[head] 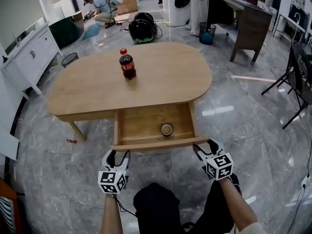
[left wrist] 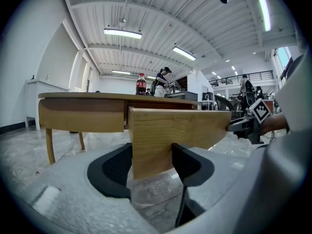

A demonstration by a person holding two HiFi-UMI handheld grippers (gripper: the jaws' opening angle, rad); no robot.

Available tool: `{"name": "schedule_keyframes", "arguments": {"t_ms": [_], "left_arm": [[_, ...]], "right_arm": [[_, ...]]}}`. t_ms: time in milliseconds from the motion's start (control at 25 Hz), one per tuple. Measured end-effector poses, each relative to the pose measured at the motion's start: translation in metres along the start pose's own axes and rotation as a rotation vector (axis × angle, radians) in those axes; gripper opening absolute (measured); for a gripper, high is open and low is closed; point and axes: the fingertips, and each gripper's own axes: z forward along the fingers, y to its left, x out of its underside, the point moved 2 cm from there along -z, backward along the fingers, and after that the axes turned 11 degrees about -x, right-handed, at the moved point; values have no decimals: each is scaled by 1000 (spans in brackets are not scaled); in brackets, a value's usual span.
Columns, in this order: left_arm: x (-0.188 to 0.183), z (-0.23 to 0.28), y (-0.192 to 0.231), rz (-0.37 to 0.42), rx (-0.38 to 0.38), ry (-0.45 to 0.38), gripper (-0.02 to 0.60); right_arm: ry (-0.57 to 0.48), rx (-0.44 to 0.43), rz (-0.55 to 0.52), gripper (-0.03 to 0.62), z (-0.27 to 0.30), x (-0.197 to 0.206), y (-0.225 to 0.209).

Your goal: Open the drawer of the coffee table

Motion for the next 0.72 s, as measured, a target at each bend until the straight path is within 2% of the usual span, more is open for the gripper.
{"name": "schedule_keyframes", "arguments": {"t_ms": [280,400,560,720], "left_arm": [[-5,-1,4,14,8,-18,247],[-4,-7,7,-14,17,2,247],[-1,-10,12,-72,3,73,247],[-23,-13,17,-66,12,170,247]], "right_arm": [[-5,12,-18,285,-8,-4,0],[5,30,-4,285,-19,-10,3],[66,45,15,284,-20,-21,6],[137,91,127,284,-24,-38,10]]}}
